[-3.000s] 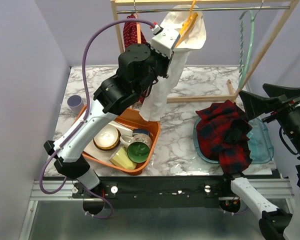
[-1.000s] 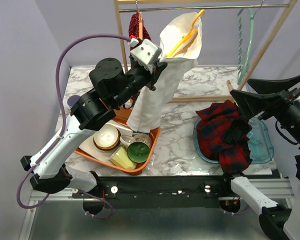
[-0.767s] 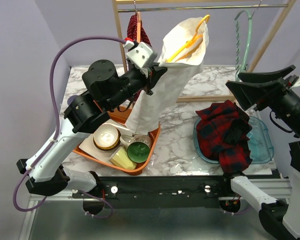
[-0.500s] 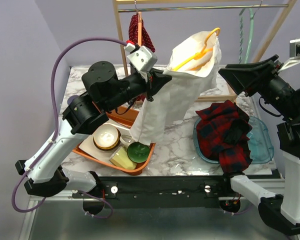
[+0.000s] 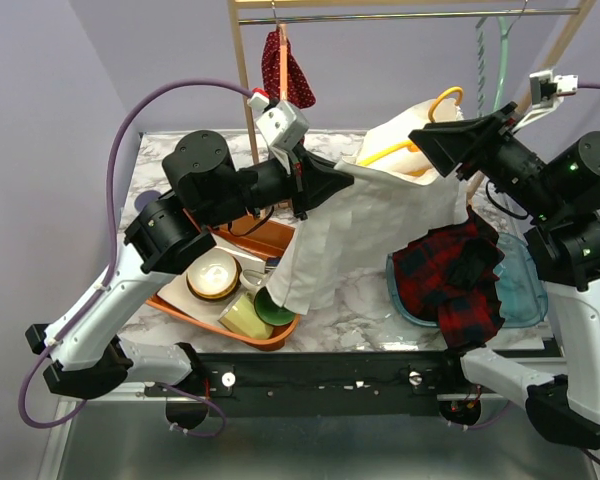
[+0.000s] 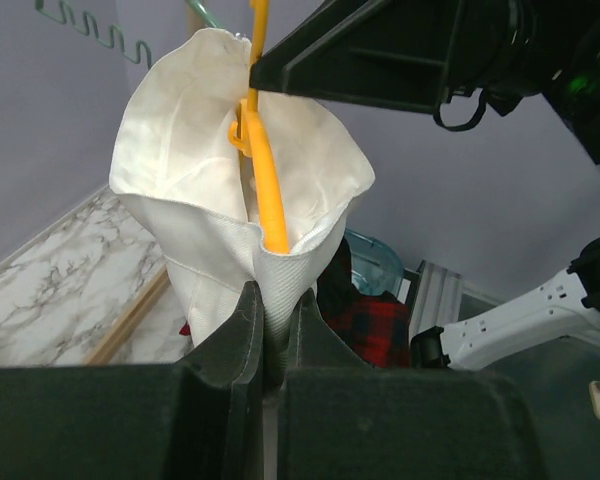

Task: Remove the skirt from the hanger

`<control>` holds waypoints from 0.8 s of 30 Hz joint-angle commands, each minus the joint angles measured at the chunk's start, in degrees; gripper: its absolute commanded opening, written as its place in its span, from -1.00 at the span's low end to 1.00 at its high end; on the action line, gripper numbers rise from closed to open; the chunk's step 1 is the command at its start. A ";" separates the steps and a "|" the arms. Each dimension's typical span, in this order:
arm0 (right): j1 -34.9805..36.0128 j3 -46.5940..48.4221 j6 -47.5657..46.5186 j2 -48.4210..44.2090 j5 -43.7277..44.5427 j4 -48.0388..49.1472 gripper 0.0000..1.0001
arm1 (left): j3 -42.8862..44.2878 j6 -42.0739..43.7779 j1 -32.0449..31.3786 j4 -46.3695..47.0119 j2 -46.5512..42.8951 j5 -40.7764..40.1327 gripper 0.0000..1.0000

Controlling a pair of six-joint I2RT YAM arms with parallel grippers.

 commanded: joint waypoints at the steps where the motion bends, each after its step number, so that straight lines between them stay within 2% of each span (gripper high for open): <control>1: 3.36 -3.54 -6.07 -1.56 9.26 1.12 0.14 | -0.44 -4.07 -0.29 8.51 -2.68 4.00 -1.00; 6: 4.07 -4.34 -6.87 -3.05 13.92 0.60 0.13 | -1.05 -3.64 -0.29 8.07 -3.39 2.42 -1.00; 11: 4.16 -2.75 -8.10 -2.61 16.04 -1.78 0.01 | -0.70 -2.76 -0.29 7.37 -3.65 0.49 -1.00; 17: 4.25 -3.36 -7.48 -1.12 13.41 -1.78 0.10 | -0.53 -3.63 -0.29 8.33 -3.48 1.80 -1.00; 24: 4.95 -4.86 -5.12 -0.59 12.26 4.36 0.10 | -1.66 -6.53 -0.20 10.70 -2.69 6.46 -1.00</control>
